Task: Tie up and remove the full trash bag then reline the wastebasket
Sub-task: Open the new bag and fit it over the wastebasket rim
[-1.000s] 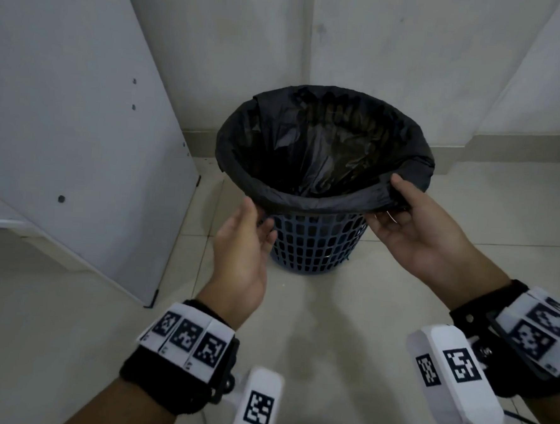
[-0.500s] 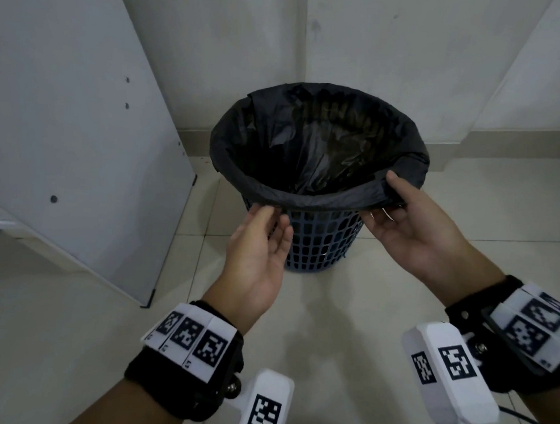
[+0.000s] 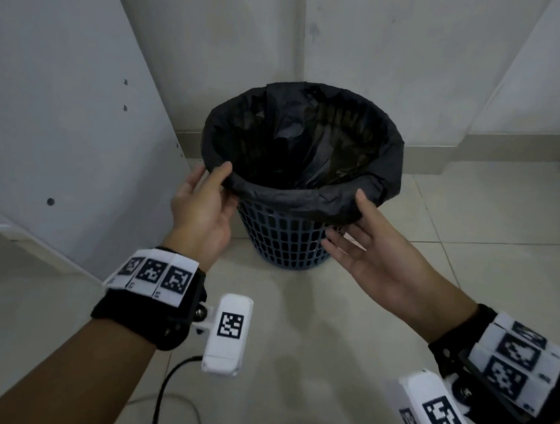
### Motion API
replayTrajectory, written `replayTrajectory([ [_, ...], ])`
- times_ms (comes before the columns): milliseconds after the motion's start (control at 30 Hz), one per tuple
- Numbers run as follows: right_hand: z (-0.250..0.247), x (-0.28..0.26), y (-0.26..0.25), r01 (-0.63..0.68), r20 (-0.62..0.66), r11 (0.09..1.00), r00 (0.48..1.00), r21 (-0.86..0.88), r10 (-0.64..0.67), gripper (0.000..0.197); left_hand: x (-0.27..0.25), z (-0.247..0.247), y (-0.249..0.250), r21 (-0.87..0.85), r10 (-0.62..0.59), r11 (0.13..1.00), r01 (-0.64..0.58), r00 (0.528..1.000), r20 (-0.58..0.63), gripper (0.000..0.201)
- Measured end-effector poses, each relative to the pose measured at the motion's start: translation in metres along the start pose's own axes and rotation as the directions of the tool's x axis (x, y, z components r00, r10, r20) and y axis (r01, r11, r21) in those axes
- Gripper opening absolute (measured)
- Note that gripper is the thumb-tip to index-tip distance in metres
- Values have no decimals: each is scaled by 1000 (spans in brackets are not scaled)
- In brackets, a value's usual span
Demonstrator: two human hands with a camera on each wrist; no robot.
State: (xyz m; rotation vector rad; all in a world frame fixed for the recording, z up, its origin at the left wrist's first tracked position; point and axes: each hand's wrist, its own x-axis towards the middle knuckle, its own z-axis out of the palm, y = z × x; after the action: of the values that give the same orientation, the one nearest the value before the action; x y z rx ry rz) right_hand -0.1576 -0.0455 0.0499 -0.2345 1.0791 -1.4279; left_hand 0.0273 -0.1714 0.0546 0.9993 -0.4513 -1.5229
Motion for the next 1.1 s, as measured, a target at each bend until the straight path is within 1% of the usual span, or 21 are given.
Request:
replayTrajectory([
  [67, -7, 1, -4, 21, -28, 1000, 999, -6, -21, 48, 13, -2, 7, 33, -16, 999, 16, 1000, 0, 44],
  [167, -15, 2, -4, 28, -46, 998, 998, -52, -30, 43, 24, 0, 14, 52, -74, 996, 73, 997, 14, 32],
  [267, -19, 1, 0, 37, -59, 996, 997, -80, -42, 43, 30, 2, 14, 76, -112, 991, 111, 994, 10, 32],
  [367, -23, 1, 6, 40, -52, 993, 998, -108, -46, 43, 33, 7, 16, 103, -151, 984, 146, 988, 40, 31],
  [400, -24, 0, 8, 35, -42, 993, 998, -114, -40, 44, 35, 9, 19, 123, -171, 979, 164, 984, 51, 27],
  [500, -28, -1, 13, 14, -19, 989, 1000, -150, -17, 46, 43, 15, 29, 162, -236, 961, 223, 970, 65, 6],
  [533, -29, -2, 14, 10, -16, 987, 1000, -162, -13, 48, 46, 16, 32, 157, -252, 958, 239, 966, 64, 4],
  [567, -30, -2, 13, 14, -17, 986, 1000, -165, -17, 52, 50, 16, 32, 159, -260, 956, 248, 963, 66, 5],
  [600, -31, -2, 12, 27, -20, 986, 999, -163, -30, 57, 54, 15, 32, 163, -262, 955, 247, 962, 78, 12],
  [667, -32, -1, 8, 74, -17, 985, 997, -155, -77, 64, 61, 12, 27, 140, -247, 963, 229, 960, 129, 32],
  [700, -32, -1, 5, 100, -5, 984, 995, -148, -102, 63, 63, 10, 25, 116, -232, 970, 216, 960, 158, 38],
  [767, -30, 0, -1, 148, 18, 980, 989, -136, -147, 56, 61, 5, 18, 86, -189, 981, 175, 964, 190, 45],
  [833, -30, 1, -5, 171, 15, 976, 985, -132, -171, 45, 51, -2, 9, 69, -131, 990, 121, 979, 159, 50],
  [900, -32, 2, -6, 172, 17, 976, 985, -136, -171, 40, 31, -9, -2, 89, -62, 995, 52, 991, 118, 49],
  [967, -34, 3, -4, 162, 33, 975, 987, -155, -159, 41, 8, -16, -15, 74, -11, 997, 2, 993, 122, 45],
  [1033, -35, 3, -1, 150, 54, 970, 988, -191, -142, 40, -18, -22, -28, 73, 0, 997, -9, 994, 113, 40],
  [1100, -36, 4, 4, 142, 62, 962, 989, -235, -131, 40, -45, -26, -41, 121, -22, 993, 12, 996, 84, 35],
])
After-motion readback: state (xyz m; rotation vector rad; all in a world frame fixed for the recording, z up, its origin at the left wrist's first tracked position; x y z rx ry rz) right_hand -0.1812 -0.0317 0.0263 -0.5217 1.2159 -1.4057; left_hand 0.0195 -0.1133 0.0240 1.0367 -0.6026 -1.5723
